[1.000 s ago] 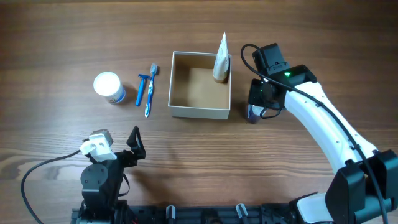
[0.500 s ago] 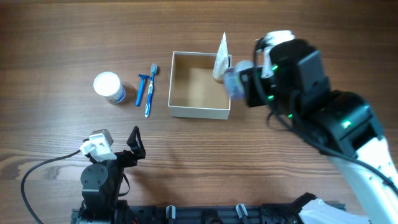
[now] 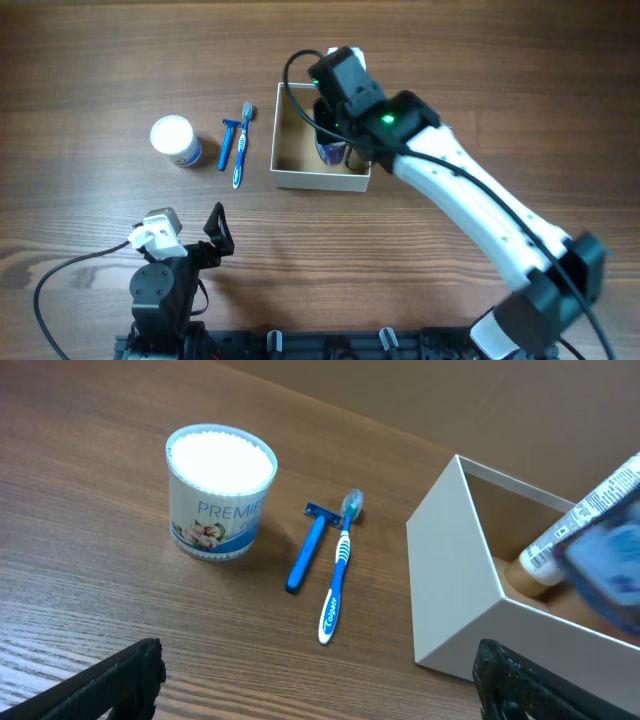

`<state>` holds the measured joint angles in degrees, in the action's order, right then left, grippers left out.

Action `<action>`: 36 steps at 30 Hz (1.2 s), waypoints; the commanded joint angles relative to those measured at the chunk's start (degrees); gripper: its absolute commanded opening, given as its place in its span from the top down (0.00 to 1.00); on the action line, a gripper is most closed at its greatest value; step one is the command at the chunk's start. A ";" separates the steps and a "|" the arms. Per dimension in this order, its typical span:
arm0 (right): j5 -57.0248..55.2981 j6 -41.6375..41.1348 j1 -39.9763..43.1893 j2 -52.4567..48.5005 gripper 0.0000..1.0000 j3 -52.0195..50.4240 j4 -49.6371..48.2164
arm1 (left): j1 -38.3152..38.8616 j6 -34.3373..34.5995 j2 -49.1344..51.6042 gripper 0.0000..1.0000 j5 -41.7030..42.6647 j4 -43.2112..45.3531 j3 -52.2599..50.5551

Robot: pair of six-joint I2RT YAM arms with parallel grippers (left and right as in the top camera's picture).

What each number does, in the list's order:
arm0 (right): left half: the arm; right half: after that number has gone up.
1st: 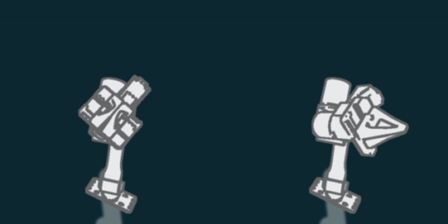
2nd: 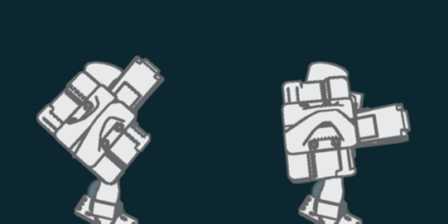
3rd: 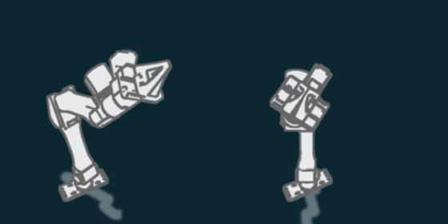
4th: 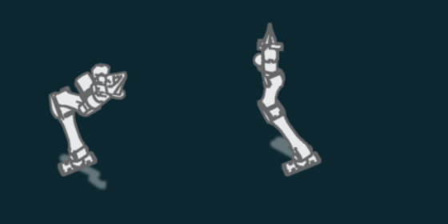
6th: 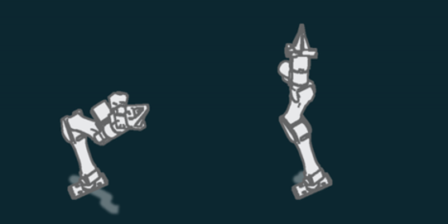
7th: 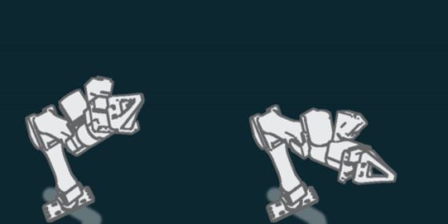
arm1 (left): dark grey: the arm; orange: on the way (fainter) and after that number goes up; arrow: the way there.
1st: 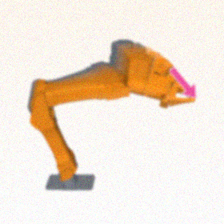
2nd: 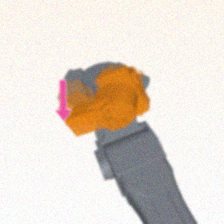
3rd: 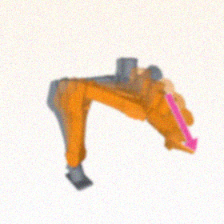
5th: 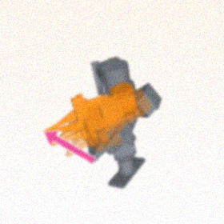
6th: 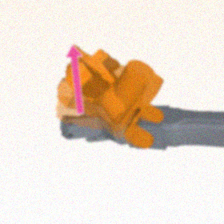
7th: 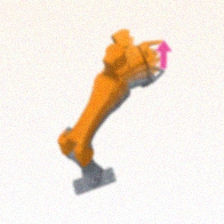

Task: Pack container
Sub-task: 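Place the soap bottle into the box beside the tube, release, then lift the right gripper away from the box to the side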

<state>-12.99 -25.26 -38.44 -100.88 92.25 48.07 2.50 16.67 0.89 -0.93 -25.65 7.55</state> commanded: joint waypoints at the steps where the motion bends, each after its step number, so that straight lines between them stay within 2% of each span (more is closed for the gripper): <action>1: -4.87 -3.28 0.09 -2.32 0.85 0.48 -0.20 | -0.28 0.31 -0.33 0.00 0.26 0.11 -0.11; 5: -7.39 -6.71 0.66 -4.57 0.85 -0.44 3.82 | -0.28 0.31 -0.33 0.00 0.26 0.11 -0.11; 11: -7.96 -9.49 2.58 -5.05 0.81 -5.55 2.71 | -0.28 0.31 -0.35 0.00 0.26 0.11 -0.11; 14: -7.54 -9.20 2.62 -5.03 0.67 -6.38 1.73 | -0.28 0.31 -0.33 0.00 0.26 0.13 -0.11; 16: -7.54 -9.18 2.64 -4.61 0.48 -6.32 1.16 | -0.28 0.31 -0.33 0.00 0.26 0.11 -0.11; 18: -7.54 -9.16 2.69 -3.56 0.34 -6.25 0.94 | -0.28 0.31 -0.33 0.00 0.26 0.13 -0.11; 23: -7.52 -7.50 2.69 2.93 0.14 -6.16 0.39 | -0.28 0.31 -0.33 0.00 0.26 0.13 -0.11; 27: -7.56 -7.61 3.34 13.14 0.03 -6.05 2.25 | -0.28 0.31 -0.35 0.00 0.26 0.11 -0.11; 30: -7.54 -7.74 7.13 20.63 0.00 -6.05 5.60 | -0.28 0.31 -0.33 0.00 0.26 0.11 -0.11; 33: -6.23 -7.69 17.55 27.61 0.00 -6.05 10.03 | -0.28 0.31 -0.35 0.00 0.26 0.13 -0.11; 36: 1.88 -6.75 29.51 30.32 0.00 -6.05 11.82 | -0.28 0.31 -0.33 0.00 0.26 0.13 -0.11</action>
<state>-18.06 -32.95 -18.37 -72.82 85.97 58.59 2.50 16.67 0.89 -0.93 -25.65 7.55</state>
